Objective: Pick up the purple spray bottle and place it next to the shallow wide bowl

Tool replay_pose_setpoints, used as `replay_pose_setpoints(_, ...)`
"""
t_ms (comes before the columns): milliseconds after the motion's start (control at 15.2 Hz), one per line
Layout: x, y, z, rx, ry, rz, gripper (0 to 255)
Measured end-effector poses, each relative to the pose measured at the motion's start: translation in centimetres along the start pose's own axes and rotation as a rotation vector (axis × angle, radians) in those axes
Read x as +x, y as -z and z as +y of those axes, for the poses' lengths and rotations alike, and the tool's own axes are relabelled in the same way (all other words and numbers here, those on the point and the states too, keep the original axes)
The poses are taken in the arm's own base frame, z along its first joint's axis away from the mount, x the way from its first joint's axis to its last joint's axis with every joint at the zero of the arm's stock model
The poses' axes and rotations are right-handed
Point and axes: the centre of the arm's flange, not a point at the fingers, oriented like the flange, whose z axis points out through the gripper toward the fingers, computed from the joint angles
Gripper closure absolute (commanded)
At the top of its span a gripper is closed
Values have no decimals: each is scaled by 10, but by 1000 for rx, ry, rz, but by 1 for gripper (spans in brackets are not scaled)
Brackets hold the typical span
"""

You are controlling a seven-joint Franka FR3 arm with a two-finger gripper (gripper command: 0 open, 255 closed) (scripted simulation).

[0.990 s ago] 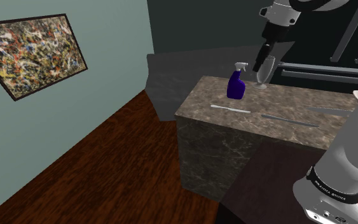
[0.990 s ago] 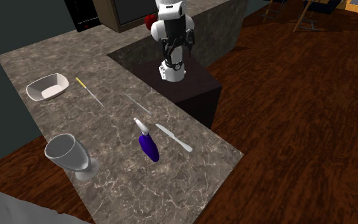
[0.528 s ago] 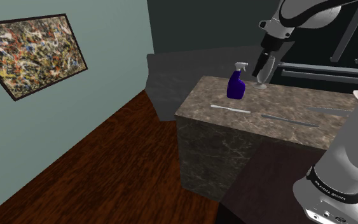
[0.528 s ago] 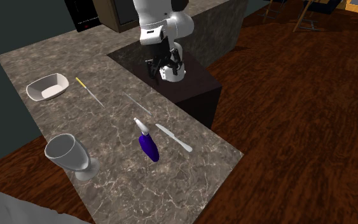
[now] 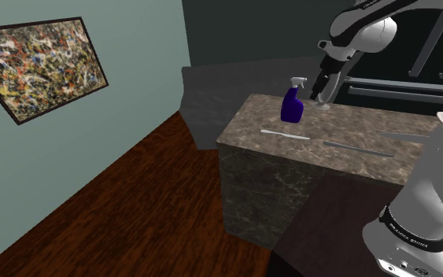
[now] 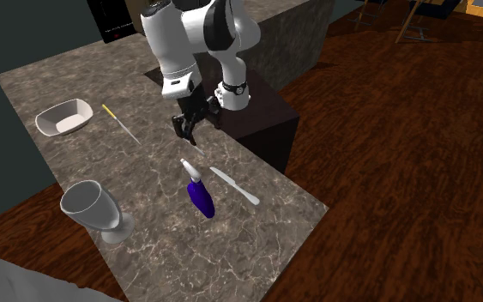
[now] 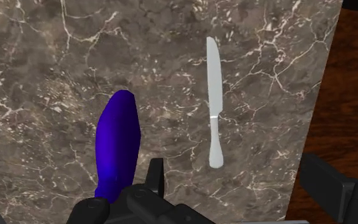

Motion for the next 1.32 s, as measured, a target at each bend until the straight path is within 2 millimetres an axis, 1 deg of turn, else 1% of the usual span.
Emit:
replay_pose_setpoints(264,-3,-28,46,14,30,18,0)
replay_pose_setpoints(528,-1,-58,94,21,64,43,0)
replay_pose_setpoints(660,-5,-72,111,24,78,57,0)
replay_pose_setpoints(858,-5,-88,118,27,84,64,0)
replay_pose_setpoints(1122,-3,-111,118,27,85,65,0)
replay_pose_setpoints(1320,-3,-117,117,27,85,65,0)
